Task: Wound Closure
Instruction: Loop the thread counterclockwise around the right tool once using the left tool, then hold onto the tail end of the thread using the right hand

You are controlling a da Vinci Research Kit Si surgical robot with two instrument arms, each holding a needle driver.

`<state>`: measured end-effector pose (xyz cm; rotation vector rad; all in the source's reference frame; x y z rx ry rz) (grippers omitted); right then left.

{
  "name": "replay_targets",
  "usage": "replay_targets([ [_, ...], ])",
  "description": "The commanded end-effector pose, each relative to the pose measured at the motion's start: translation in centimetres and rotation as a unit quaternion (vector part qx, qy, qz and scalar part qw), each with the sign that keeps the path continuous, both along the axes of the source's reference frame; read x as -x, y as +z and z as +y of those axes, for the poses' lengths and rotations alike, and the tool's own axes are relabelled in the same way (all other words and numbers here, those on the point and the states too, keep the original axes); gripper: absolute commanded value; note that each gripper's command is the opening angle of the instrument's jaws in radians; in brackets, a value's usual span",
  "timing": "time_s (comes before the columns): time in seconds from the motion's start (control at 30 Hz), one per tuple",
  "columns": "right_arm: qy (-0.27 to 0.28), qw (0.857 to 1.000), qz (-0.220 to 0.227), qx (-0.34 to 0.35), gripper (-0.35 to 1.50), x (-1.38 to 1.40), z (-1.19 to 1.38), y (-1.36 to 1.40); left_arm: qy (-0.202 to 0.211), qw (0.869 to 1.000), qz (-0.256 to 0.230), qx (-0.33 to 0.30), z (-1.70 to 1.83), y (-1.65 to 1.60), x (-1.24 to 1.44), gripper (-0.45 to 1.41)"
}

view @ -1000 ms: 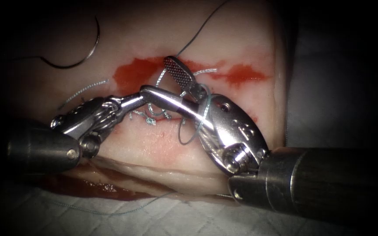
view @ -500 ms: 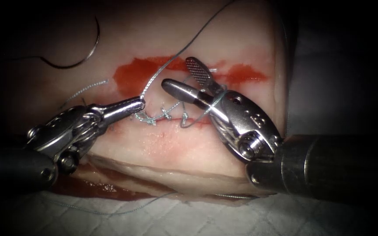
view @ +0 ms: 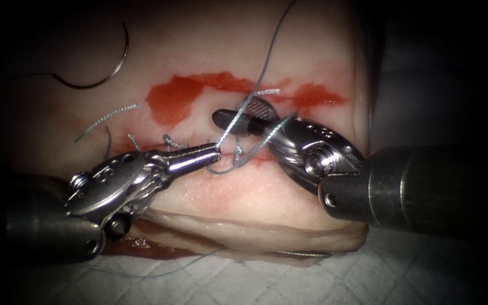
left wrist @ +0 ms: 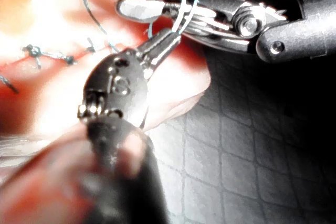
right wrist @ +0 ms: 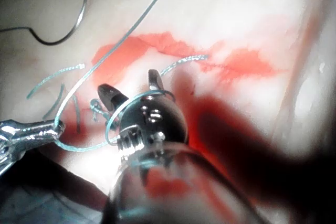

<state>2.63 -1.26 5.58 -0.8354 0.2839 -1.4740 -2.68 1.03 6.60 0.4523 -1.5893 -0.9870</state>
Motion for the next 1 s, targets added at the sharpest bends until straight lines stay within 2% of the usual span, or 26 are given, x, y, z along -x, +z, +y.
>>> replay_targets([
  [0.03, 0.001, 1.0, -0.003, -0.015, 0.69, -0.08, 0.08, 0.03, 0.002, 1.0, 0.001, 0.001, 0.0, 0.06, 0.05, -0.45],
  [0.2, 0.048, 0.993, -0.003, -0.11, 0.57, -0.05, 0.15, 0.04, 0.008, 1.0, 0.017, 0.021, 0.03, 0.12, 0.03, -0.45],
  [0.3, 0.055, 0.99, -0.009, -0.128, 0.51, -0.03, 0.2, 0.09, 0.005, 0.999, 0.021, 0.026, 0.05, 0.13, 0.01, -0.45],
  [0.37, 0.061, 0.988, -0.01, -0.142, 0.24, -0.02, 0.23, 0.13, 0.004, 0.999, 0.021, 0.025, 0.05, 0.14, 0.01, -0.45],
  [0.4, 0.067, 0.986, -0.006, -0.151, 0.24, -0.02, 0.24, 0.15, 0.004, 0.999, 0.021, 0.025, 0.05, 0.14, 0.0, -0.45],
  [0.47, 0.076, 0.982, 0.011, -0.171, 0.1, -0.01, 0.26, 0.24, 0.005, 0.999, 0.023, 0.026, 0.05, 0.16, 0.0, -0.45],
  [0.53, 0.071, 0.979, 0.03, -0.19, 0.05, -0.01, 0.25, 0.34, 0.007, 0.999, 0.027, 0.025, 0.04, 0.17, 0.01, -0.45],
  [0.63, 0.069, 0.977, 0.04, -0.2, -0.2, -0.01, 0.24, 0.4, 0.006, 0.999, 0.027, 0.025, 0.04, 0.17, 0.02, -0.45],
  [0.7, 0.066, 0.976, 0.043, -0.203, -0.27, -0.02, 0.24, 0.43, 0.006, 0.999, 0.027, 0.025, 0.04, 0.17, 0.02, -0.45],
  [0.83, 0.07, 0.975, 0.044, -0.206, -0.3, -0.1, 0.27, 0.45, 0.007, 0.999, 0.03, 0.025, 0.03, 0.18, 0.03, -0.45],
  [0.87, 0.076, 0.974, 0.045, -0.207, -0.25, -0.15, 0.28, 0.46, 0.007, 0.999, 0.03, 0.025, 0.03, 0.18, 0.03, -0.45],
  [0.93, 0.078, 0.974, 0.044, -0.206, -0.05, -0.18, 0.29, 0.46, 0.007, 0.999, 0.03, 0.025, 0.03, 0.18, 0.03, -0.45],
  [1.0, 0.081, 0.975, 0.05, -0.202, 0.3, -0.2, 0.3, 0.47, 0.007, 0.999, 0.03, 0.025, 0.03, 0.18, 0.03, -0.45],
])
